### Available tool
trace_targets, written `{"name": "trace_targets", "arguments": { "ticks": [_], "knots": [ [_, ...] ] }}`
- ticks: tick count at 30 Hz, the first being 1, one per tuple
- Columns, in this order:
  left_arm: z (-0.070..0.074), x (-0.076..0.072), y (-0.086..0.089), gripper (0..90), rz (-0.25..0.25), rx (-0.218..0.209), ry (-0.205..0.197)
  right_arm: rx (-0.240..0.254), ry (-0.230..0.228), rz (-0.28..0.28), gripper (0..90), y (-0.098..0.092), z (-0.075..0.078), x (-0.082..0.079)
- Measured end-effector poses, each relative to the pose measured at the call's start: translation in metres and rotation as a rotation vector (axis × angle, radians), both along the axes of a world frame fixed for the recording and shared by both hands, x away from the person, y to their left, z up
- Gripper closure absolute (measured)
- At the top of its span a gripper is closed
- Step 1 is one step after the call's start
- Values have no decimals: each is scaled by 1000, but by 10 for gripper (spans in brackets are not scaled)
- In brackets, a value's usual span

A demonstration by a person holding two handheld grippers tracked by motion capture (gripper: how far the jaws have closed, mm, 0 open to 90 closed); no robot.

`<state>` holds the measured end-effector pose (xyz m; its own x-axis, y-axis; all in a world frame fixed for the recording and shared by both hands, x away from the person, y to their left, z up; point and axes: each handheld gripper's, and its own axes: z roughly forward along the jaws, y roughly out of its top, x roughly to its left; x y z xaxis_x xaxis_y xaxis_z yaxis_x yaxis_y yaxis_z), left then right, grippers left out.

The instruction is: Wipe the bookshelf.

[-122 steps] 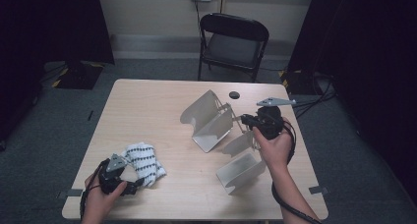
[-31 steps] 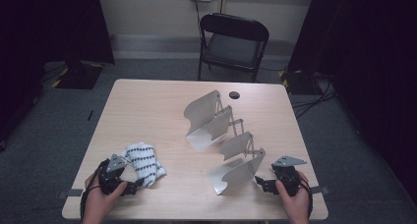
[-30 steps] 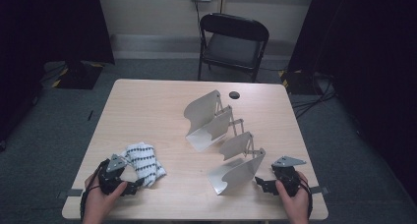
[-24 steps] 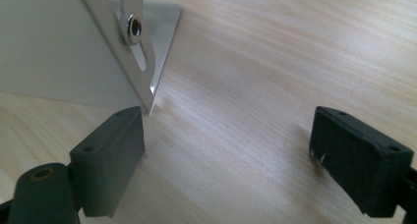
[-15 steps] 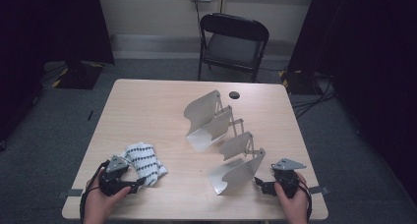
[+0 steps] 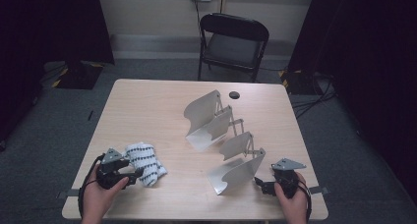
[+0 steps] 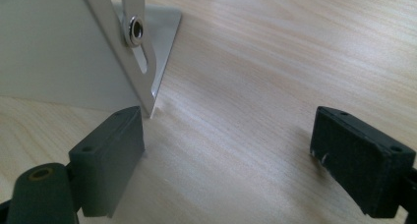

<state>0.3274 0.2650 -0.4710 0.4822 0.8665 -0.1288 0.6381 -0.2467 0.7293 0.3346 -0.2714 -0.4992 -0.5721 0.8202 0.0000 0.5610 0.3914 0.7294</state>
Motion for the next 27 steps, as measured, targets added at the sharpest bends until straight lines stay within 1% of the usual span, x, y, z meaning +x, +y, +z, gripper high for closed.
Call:
{"name": "trace_targets", "arguments": {
  "ticks": [1, 3, 5, 7, 12, 14, 15, 17, 18, 19, 20, 22, 24, 25, 26, 27],
  "knots": [
    [-1, 5, -1, 301, 7, 11, 9, 0, 0, 0, 123, 0, 0, 0],
    [-1, 8, -3, 301, 8, 22, 11, 0, 0, 0, 124, 0, 0, 0],
    [-1, 12, -8, 302, 22, 21, 4, 0, 0, 0, 123, 0, 0, 0],
    [-1, 14, -9, 304, 21, 23, 0, 0, 0, 0, 123, 0, 0, 0],
    [-3, 23, -11, 307, 52, 39, 19, 0, 0, 0, 123, 0, 0, 0],
    [-2, 23, -10, 304, 54, 45, 20, 0, 0, 0, 123, 0, 0, 0],
    [-3, 27, -11, 304, 67, 55, 23, 0, 0, 0, 123, 0, 0, 0],
    [-3, 28, -11, 303, 69, 52, 27, 0, 0, 0, 123, 0, 0, 0],
    [-4, 31, -13, 302, 57, 58, 20, 1, 0, 0, 123, 0, 0, 0],
    [-4, 32, -15, 302, 48, 74, 13, 1, 0, 0, 124, 0, 0, 0],
    [-4, 32, -15, 302, 48, 74, 13, 1, 0, 0, 123, 0, 0, 0],
    [-5, 34, -21, 305, 35, 90, 9, 0, 0, 0, 123, 0, 0, 0],
    [-5, 35, -23, 314, 28, 93, 8, 1, 0, 0, 124, 0, 0, 0],
    [-6, 36, -28, 317, 8, 101, 9, 1, 0, 0, 124, 0, 0, 0],
    [-6, 36, -28, 319, 8, 101, 9, 1, 0, 0, 124, 0, 0, 0],
    [-6, 37, -32, 324, -6, 118, 6, 1, 0, 0, 124, 0, 0, 0]
  ]
}}
